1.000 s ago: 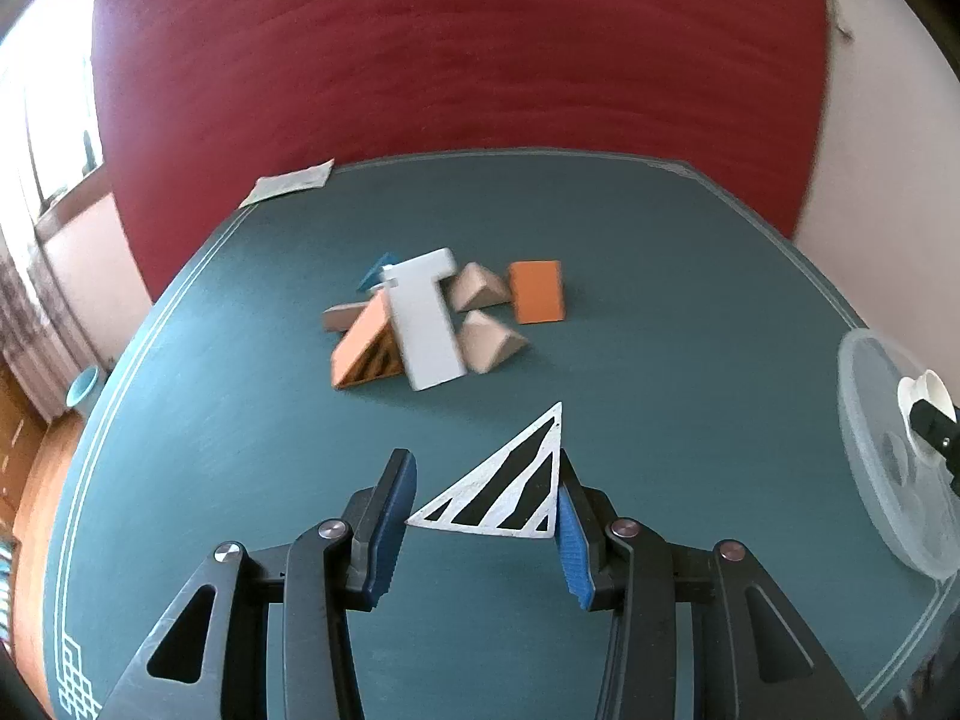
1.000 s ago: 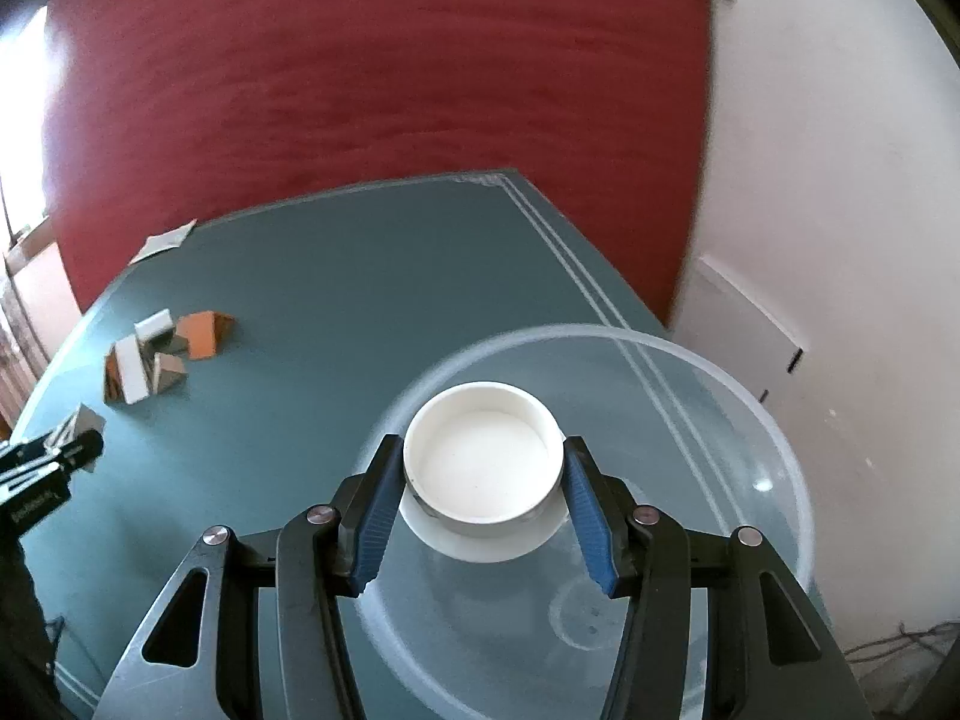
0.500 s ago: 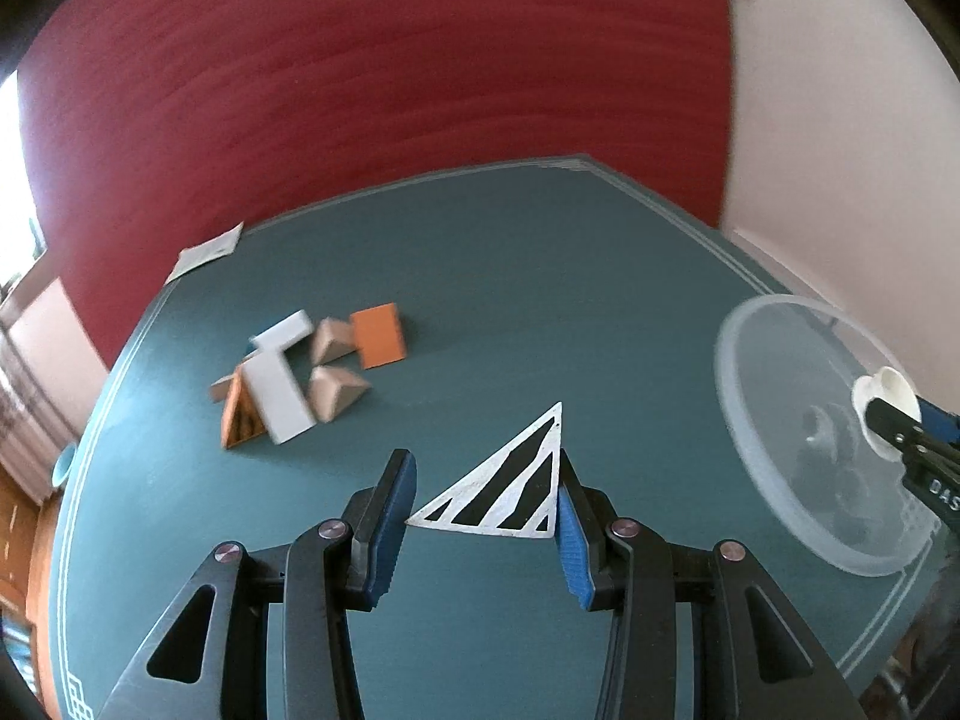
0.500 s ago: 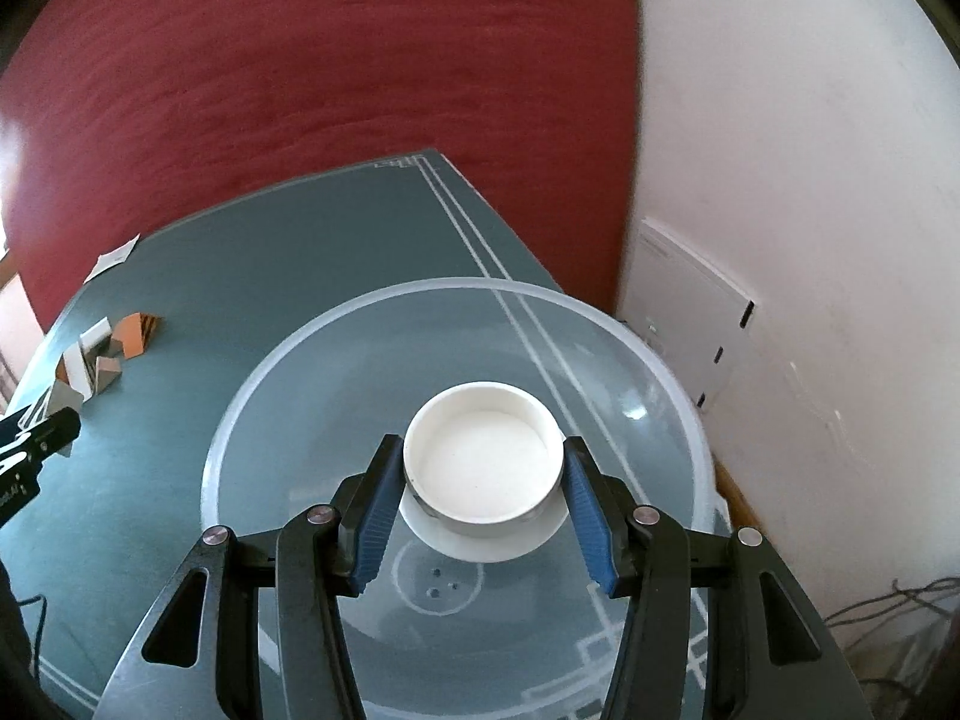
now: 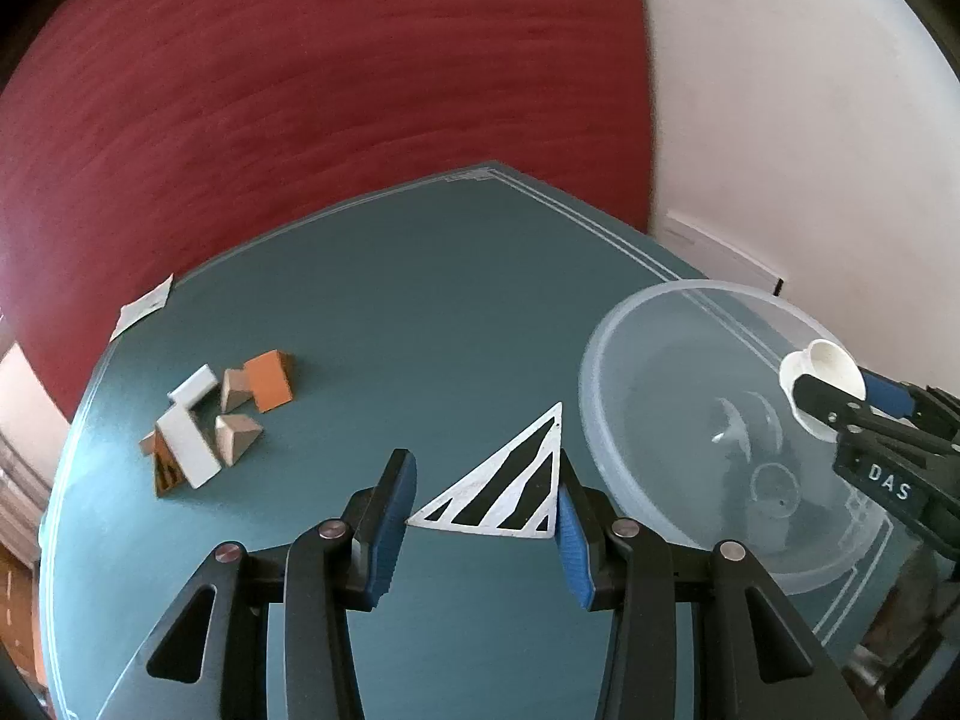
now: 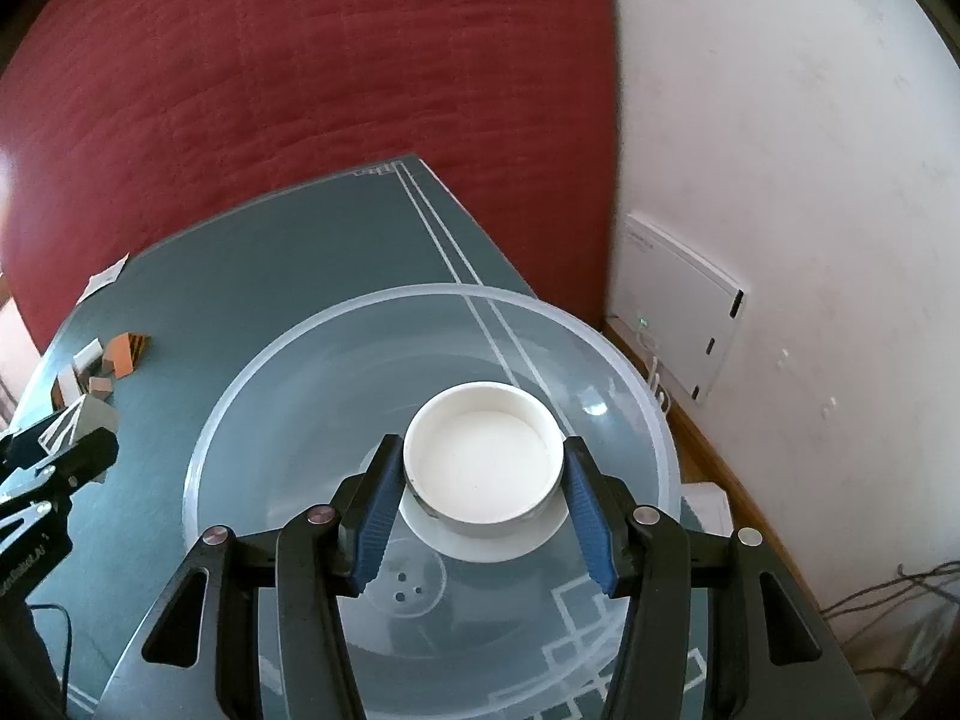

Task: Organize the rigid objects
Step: 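Open the right gripper to drop the cup into the bin while the left gripper releases the triangle there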

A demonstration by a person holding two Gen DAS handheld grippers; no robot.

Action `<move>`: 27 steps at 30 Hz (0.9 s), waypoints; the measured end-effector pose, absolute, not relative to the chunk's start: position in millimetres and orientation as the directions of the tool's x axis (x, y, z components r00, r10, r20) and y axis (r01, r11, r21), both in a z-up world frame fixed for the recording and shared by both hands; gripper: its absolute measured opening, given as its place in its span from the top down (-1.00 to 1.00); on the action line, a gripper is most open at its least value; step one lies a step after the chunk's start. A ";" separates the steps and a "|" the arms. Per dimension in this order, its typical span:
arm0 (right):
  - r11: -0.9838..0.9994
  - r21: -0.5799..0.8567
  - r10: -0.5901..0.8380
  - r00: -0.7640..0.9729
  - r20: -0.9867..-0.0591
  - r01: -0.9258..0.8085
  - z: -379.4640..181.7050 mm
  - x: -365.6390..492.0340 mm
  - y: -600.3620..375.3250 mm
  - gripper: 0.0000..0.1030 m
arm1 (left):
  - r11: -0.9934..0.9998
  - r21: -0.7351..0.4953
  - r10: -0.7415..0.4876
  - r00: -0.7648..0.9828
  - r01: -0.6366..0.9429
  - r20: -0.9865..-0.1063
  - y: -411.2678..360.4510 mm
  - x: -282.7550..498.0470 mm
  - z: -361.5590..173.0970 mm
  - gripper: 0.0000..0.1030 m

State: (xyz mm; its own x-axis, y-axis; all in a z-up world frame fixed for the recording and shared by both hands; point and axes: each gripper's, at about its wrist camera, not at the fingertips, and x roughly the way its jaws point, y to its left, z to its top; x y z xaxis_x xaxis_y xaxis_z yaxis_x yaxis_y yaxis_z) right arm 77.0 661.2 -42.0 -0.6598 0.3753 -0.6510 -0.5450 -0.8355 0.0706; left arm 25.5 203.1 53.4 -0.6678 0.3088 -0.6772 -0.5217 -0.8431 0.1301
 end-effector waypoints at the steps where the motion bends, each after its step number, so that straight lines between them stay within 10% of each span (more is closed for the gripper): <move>1: -0.835 0.071 0.375 -0.659 -0.652 -0.546 -41.7 76.6 661.3 -0.04 | -0.839 0.132 0.313 -0.667 -0.527 -0.677 205.3 26.3 53.6 0.10; 27: -0.800 0.062 0.429 -0.641 -0.636 -0.597 -34.6 86.0 671.2 -0.05 | -0.772 0.138 0.383 -0.628 -0.620 -0.678 245.0 37.1 54.8 0.10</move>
State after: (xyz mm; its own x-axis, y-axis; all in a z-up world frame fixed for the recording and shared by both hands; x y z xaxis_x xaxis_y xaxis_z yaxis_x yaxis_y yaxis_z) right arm 86.0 671.2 -34.6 -0.6411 0.4291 -0.6363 -0.5969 -0.7999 0.0619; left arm 37.1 245.0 54.8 -0.6276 0.3831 -0.6778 -0.6203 -0.7721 0.1380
